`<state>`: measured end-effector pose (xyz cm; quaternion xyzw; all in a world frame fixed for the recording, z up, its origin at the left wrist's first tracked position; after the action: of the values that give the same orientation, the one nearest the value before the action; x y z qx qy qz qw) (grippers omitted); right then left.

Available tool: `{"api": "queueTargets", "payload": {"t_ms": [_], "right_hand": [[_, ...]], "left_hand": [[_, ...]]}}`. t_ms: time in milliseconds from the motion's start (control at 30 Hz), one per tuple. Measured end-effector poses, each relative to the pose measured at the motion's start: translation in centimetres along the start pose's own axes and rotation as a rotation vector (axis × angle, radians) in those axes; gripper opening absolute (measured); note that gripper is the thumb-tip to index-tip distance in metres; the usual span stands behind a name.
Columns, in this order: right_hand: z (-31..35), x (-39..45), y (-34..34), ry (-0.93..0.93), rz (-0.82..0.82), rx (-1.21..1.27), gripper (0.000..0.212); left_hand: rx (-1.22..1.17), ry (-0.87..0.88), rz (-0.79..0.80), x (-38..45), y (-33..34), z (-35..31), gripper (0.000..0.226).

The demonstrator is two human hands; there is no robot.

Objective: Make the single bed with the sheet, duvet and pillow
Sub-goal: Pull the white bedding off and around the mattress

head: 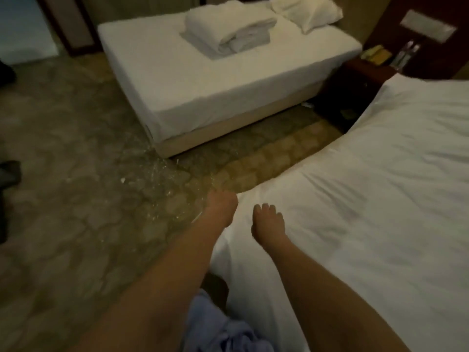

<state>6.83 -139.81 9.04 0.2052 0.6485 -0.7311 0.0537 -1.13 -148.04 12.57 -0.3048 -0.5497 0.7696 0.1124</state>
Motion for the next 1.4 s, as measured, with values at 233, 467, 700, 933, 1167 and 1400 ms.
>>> {"api": "queueTargets", "payload": {"t_ms": [233,467,700,933,1167,1400], "right_hand": [[-2.5,15.9,-5.6,0.195,-0.06,0.165,0.036],[-13.8,29.5,-15.2,0.403,-0.142,0.275,0.029],[-31.4,35.3,-21.5,0.682,-0.121,0.269,0.034],[-52.3,41.6,-24.3,0.981,-0.118,0.329,0.03],[-73.6,42.1,-26.6,1.176,-0.125,0.391,0.031],[-99.7,41.5,-27.9,1.256,-0.19,0.374,0.033]], "left_hand": [[0.044,0.232,-0.02,18.1,-6.9,3.3,0.027],[0.144,0.394,-0.08,38.2,-18.3,-0.9,0.025],[0.162,0.756,-0.213,50.6,-28.3,-16.8,0.028],[0.275,1.009,-0.297,64.9,-37.0,-35.9,0.031],[0.356,1.209,-0.282,71.5,-43.5,-57.4,0.027],[0.327,1.286,-0.306,79.2,-50.9,-81.1,0.033]]}}
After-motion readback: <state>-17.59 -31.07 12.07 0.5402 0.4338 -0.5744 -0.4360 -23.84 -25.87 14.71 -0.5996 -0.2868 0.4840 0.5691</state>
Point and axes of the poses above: each hand's wrist, its own x-axis towards the middle knuckle, its own y-axis out of the palm, z = x × y, the point moved 4 cm from there along x, towards the middle knuckle, and after that the axes turned 14 degrees about -y, right-handed, at the moved point
